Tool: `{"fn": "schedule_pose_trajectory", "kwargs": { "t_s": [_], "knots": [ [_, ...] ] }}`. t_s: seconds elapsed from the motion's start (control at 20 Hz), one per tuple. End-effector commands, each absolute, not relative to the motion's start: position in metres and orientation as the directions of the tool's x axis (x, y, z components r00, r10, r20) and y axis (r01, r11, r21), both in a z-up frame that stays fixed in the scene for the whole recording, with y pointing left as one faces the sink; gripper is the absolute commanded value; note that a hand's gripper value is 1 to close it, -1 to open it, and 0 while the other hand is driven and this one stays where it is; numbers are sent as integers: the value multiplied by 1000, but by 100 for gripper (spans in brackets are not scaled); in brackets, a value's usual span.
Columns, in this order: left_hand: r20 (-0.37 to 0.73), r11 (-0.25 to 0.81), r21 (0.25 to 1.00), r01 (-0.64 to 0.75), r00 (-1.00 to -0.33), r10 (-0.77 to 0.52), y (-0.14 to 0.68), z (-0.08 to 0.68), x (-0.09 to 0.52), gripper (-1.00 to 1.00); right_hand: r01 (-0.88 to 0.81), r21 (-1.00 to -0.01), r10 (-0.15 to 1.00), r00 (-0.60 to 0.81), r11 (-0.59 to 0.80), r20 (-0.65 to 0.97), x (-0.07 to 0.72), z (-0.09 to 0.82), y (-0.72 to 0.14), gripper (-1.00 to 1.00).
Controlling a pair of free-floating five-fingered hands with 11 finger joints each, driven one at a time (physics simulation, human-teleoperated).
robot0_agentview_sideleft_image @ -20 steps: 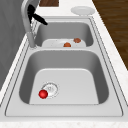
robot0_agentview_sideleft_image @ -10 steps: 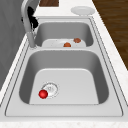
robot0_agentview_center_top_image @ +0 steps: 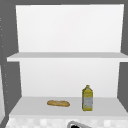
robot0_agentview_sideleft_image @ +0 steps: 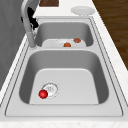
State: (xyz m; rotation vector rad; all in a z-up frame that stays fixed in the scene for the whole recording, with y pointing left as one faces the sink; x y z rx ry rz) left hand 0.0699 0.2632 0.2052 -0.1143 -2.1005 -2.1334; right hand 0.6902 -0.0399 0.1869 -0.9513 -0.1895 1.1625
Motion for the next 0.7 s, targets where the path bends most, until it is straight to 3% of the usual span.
{"fn": "schedule_pose_trajectory", "kwargs": {
  "t_s": [0.0,0.2,0.65],
  "knots": [
    [156,-12,988,156,-987,-50,263,205,70,0,-720,-692,854,389,49,-344,696,188,-16,100],
    [156,-12,988,156,-987,-50,263,205,70,0,-665,-743,778,505,76,-373,697,189,-7,100],
    [156,-12,988,156,-987,-50,263,205,70,0,-633,-768,752,550,92,-363,695,188,-7,100]
  ]
}}
